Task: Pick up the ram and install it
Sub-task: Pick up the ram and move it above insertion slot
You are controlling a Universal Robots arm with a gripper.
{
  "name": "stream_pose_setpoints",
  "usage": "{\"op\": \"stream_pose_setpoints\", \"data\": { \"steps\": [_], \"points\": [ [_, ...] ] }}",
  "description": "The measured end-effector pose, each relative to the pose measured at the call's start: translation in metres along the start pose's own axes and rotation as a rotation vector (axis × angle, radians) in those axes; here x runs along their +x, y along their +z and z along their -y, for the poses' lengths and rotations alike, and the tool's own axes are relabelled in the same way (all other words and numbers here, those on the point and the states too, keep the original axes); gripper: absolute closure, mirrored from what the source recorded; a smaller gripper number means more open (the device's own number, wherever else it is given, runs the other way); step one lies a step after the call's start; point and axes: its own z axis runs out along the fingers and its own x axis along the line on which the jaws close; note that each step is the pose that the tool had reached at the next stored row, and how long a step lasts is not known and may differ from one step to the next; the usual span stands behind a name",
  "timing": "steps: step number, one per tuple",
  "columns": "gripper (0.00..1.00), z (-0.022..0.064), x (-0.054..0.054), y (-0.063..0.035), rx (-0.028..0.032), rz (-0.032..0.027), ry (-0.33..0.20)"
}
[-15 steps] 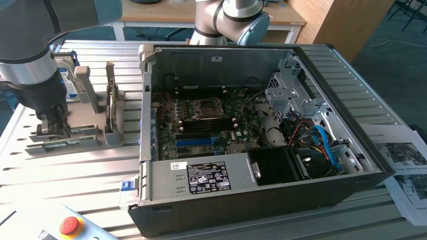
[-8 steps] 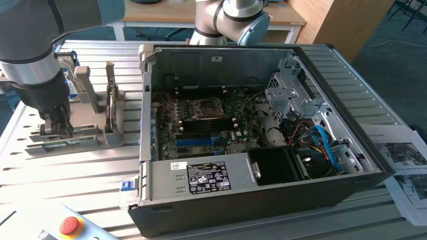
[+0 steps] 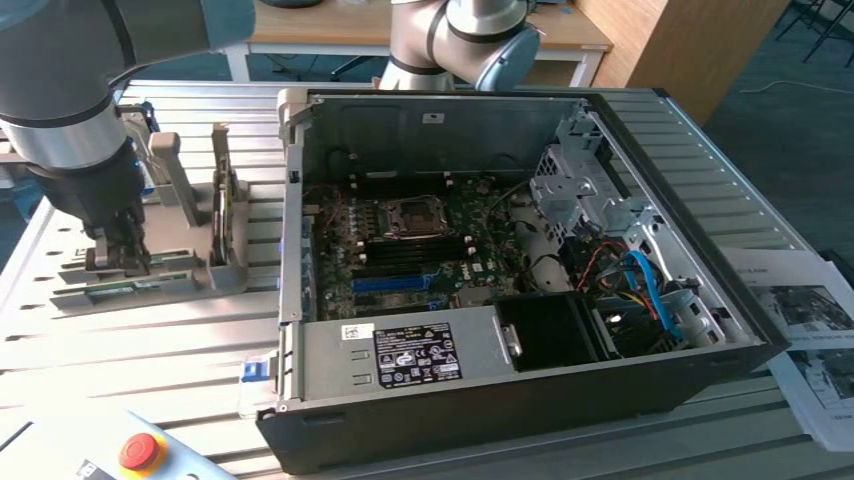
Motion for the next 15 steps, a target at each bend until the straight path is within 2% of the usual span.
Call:
{"op": "stream_pose_setpoints", "data": {
  "steps": [15],
  "points": [
    [0.76, 0.0022, 0.0003, 0.0038, -0.0002, -0.0001, 0.000]
  ]
}}
